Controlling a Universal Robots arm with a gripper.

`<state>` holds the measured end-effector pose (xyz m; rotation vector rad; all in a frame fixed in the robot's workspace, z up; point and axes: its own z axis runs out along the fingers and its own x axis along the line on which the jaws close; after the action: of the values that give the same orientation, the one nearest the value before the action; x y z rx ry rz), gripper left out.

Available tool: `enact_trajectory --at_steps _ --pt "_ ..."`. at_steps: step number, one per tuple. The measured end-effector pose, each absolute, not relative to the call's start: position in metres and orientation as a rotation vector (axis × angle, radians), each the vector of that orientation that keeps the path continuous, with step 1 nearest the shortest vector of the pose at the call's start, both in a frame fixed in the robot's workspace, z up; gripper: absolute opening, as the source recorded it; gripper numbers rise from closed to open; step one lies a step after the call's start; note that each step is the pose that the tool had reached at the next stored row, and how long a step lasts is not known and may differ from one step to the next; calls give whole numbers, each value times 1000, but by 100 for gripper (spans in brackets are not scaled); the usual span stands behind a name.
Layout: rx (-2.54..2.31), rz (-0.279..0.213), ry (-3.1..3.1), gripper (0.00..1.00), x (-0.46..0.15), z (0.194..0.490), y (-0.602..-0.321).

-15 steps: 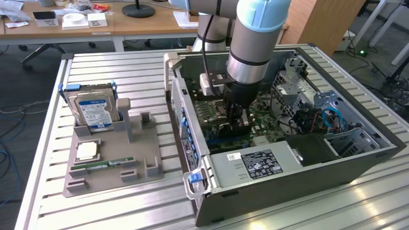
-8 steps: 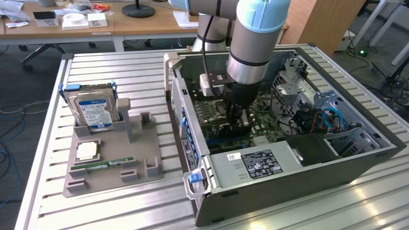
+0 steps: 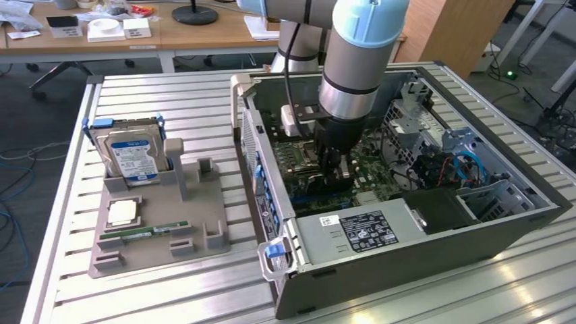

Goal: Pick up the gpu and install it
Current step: 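Insert the gpu into the slot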

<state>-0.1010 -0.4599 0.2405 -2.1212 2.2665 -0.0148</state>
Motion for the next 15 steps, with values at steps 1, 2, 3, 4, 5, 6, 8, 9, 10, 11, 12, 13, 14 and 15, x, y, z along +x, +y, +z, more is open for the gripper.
enact_trajectory --at_steps 1,2,3,4,5,6,8,9,10,11,12,13,14,15 --pt "-2122 -15 2267 27 -101 241 -460" --pt "-2122 -15 2267 27 -101 241 -460" --pt "-2122 -15 2267 27 -101 241 -460" --pt "-2122 -15 2267 27 -101 241 -460" --pt "-2122 -15 2267 27 -101 241 -460" --pt "-2122 -15 2267 27 -101 241 -460" --pt "-2122 -15 2267 27 -101 241 -460" --pt "-2122 -15 2267 27 -102 241 -460" --pt "-2121 -16 2267 27 -102 241 -460" --pt "-2121 -16 2266 27 -102 241 -460" --pt "-2121 -16 2266 27 -103 241 -460" --pt "-2122 -16 2266 27 -103 241 -460" --pt "-2122 -16 2266 27 -103 241 -460" --pt "-2122 -16 2266 27 -103 241 -460"
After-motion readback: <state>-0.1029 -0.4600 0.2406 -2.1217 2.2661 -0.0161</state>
